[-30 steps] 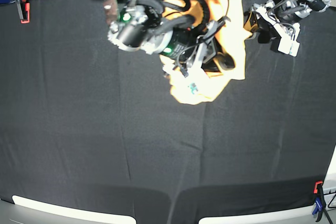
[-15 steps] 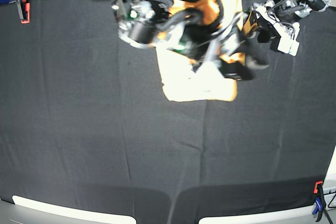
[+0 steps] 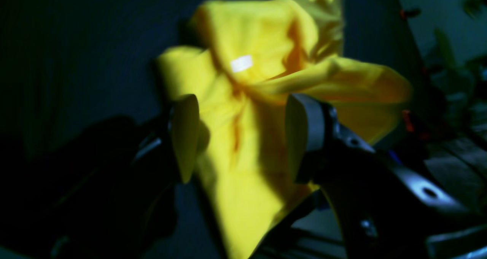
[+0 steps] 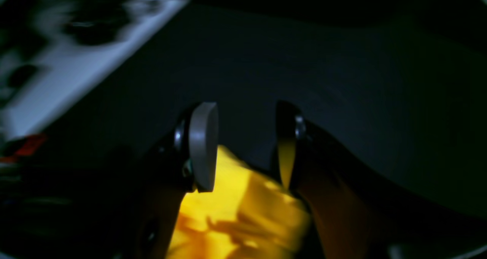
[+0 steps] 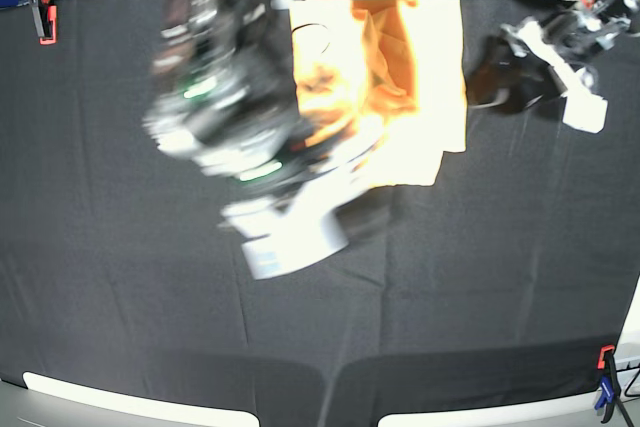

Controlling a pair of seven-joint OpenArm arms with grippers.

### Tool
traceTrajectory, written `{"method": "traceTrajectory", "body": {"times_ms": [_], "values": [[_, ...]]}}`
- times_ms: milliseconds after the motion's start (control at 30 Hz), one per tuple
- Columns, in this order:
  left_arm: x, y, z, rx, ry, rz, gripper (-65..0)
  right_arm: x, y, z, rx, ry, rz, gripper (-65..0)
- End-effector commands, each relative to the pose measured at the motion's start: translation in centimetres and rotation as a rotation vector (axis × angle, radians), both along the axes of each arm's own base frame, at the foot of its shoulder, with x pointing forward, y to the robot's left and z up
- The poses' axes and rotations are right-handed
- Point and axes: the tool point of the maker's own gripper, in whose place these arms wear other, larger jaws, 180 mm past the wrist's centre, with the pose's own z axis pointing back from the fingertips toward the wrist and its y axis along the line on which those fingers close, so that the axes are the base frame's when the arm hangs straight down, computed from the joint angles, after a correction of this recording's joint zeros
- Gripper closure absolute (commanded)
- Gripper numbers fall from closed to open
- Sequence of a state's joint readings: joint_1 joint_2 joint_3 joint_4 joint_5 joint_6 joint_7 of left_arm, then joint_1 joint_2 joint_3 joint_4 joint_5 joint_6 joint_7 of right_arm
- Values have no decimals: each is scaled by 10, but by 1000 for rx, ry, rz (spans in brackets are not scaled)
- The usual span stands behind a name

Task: Layout the t-shirt on the table in an organized manner, then fold the t-shirt properly
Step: 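Fold the right gripper's end over toward the left gripper, then release the shirt and lift both grippers away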

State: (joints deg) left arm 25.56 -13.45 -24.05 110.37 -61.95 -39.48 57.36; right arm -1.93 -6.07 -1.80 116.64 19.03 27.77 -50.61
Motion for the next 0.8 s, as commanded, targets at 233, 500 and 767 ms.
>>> {"method": "traceTrajectory", "body": {"times_ms": [233, 500, 767], "values": [[-2, -67, 44, 30, -170, -180, -335, 4, -133, -24, -150, 51, -284, -246], [-18, -114, 33, 51, -154, -338, -335, -17, -196, -37, -198, 112, -410, -246], [-21, -114, 10, 198, -130, -369, -316, -17, -194, -33, -152, 109, -401, -246]]}}
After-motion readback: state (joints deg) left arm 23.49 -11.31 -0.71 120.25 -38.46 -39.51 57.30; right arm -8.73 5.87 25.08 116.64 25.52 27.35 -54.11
